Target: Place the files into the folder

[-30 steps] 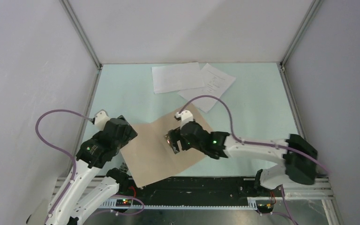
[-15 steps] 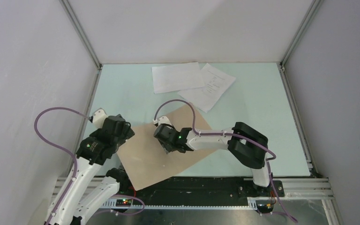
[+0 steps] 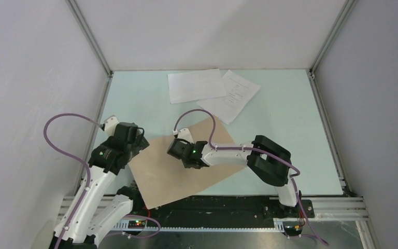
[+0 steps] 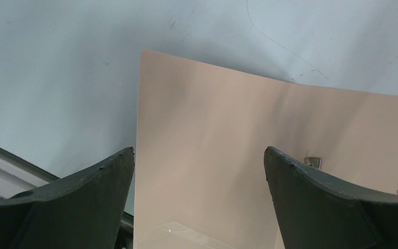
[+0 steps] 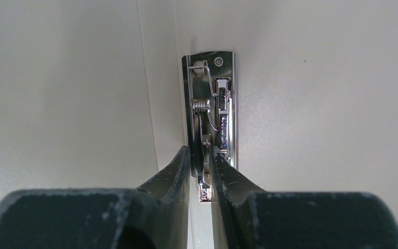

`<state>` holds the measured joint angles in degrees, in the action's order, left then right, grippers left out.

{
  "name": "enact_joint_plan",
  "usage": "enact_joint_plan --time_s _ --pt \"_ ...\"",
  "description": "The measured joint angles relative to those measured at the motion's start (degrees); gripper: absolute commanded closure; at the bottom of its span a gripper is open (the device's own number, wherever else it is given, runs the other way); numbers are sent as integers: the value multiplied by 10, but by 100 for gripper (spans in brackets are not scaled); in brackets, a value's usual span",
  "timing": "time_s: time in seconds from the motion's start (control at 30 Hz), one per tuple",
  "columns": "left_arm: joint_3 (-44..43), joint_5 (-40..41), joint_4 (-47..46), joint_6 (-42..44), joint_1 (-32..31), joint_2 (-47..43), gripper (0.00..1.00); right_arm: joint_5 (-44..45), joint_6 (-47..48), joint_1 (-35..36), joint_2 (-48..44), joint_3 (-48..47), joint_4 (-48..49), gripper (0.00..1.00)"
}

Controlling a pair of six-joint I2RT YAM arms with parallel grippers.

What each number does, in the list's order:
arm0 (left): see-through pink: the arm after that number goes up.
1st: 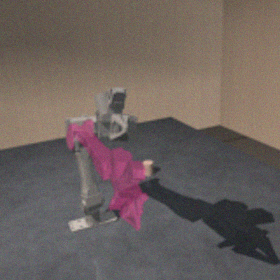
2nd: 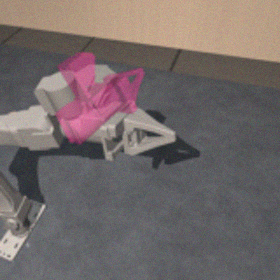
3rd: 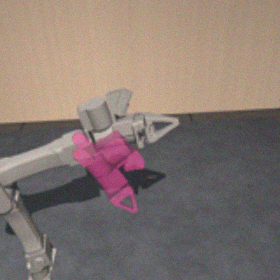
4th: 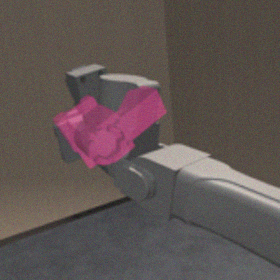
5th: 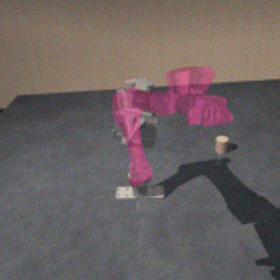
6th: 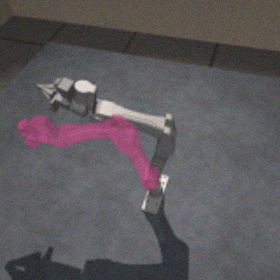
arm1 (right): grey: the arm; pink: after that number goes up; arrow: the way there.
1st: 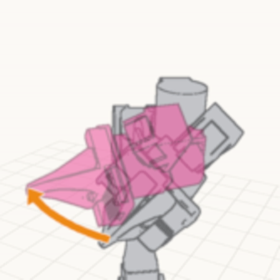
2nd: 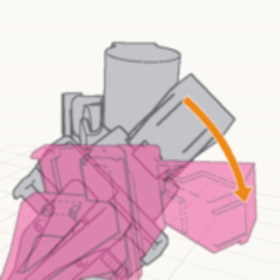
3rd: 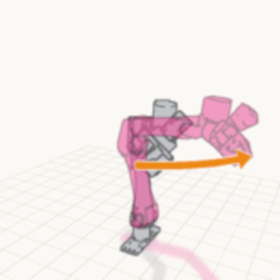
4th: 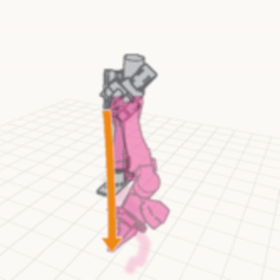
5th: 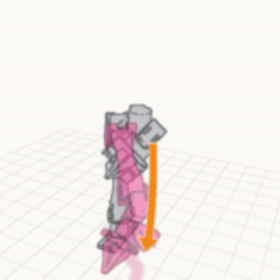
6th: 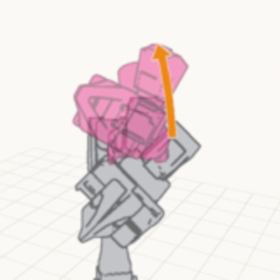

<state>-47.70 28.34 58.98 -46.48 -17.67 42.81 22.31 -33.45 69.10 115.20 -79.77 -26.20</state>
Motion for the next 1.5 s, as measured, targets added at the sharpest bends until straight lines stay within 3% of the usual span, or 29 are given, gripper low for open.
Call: enact_joint_plan --time_s 0.23,0.7,1.0,1.2,1.37,1.5 --pt "0 -33 -39 20 6 22 0 45 -95 16 -7 5 -49 86" --pt "-5 -80 -102 46 12 86 0 52 -249 0 -106 132 -99 89" --pt "-6 -123 -141 50 14 109 0 44 -233 -75 -138 171 -95 89" --pt "-6 -146 -158 51 14 120 0 52 -202 -85 -141 182 -75 88" --pt "-6 -166 -178 51 14 139 0 57 -180 -85 -160 210 -42 78" --pt "-7 -182 -191 52 14 159 0 53 -165 -89 -178 234 -20 50"
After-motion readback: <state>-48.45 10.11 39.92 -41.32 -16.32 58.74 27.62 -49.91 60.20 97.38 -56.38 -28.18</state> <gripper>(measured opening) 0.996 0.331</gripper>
